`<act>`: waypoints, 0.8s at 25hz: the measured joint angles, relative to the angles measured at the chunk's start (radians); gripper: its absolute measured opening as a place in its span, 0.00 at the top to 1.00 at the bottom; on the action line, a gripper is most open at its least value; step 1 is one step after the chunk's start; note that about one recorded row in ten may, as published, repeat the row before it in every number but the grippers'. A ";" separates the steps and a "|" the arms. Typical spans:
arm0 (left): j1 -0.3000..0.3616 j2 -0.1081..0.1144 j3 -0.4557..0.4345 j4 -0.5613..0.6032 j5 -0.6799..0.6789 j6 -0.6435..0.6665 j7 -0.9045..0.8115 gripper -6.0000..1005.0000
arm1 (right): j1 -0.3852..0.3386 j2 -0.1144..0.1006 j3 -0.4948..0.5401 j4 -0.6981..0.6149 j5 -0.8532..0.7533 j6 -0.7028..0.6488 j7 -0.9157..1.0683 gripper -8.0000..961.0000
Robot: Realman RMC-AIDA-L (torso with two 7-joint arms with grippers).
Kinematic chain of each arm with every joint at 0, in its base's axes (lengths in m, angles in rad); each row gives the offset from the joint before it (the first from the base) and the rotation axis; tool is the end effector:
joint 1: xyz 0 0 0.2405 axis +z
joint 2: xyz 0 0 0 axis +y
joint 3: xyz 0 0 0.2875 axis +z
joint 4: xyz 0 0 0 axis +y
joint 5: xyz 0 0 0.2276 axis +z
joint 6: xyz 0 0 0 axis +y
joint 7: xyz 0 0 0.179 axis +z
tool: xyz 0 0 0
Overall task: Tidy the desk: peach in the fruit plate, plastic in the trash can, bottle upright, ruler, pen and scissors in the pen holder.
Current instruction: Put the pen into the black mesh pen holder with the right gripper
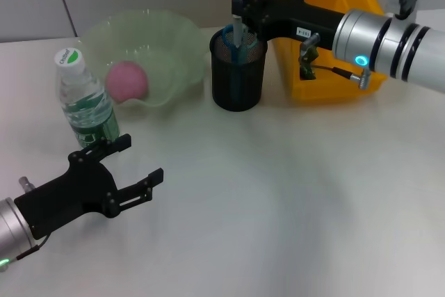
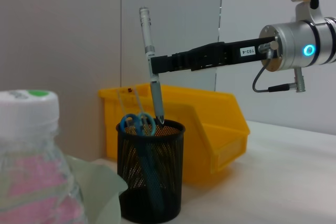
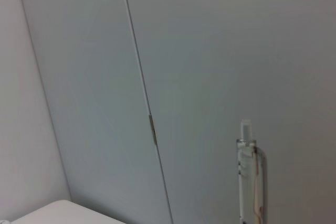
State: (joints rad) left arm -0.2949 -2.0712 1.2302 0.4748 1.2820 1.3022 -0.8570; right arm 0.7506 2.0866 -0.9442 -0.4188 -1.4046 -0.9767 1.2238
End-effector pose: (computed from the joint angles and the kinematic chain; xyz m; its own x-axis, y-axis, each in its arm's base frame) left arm -0.3198 0.3219 -0.0912 0.7908 0.1367 0.5966 0.4245 -0.8247 -0.3737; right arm 0.2127 0.4882 -0.0677 0.6938 -0.2222 -0.6851 -0.6015 -0.7019 -0.3815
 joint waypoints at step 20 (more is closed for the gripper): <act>0.013 0.004 0.005 -0.008 0.002 0.030 -0.002 0.14 | 0.056 0.002 -0.005 0.128 0.100 0.089 -0.132 0.87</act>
State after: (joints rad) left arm -0.2821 -2.0675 1.2349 0.4663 1.2840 1.3318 -0.8593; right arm 0.8070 2.0885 -0.9488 -0.2907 -1.3050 -0.8880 1.0918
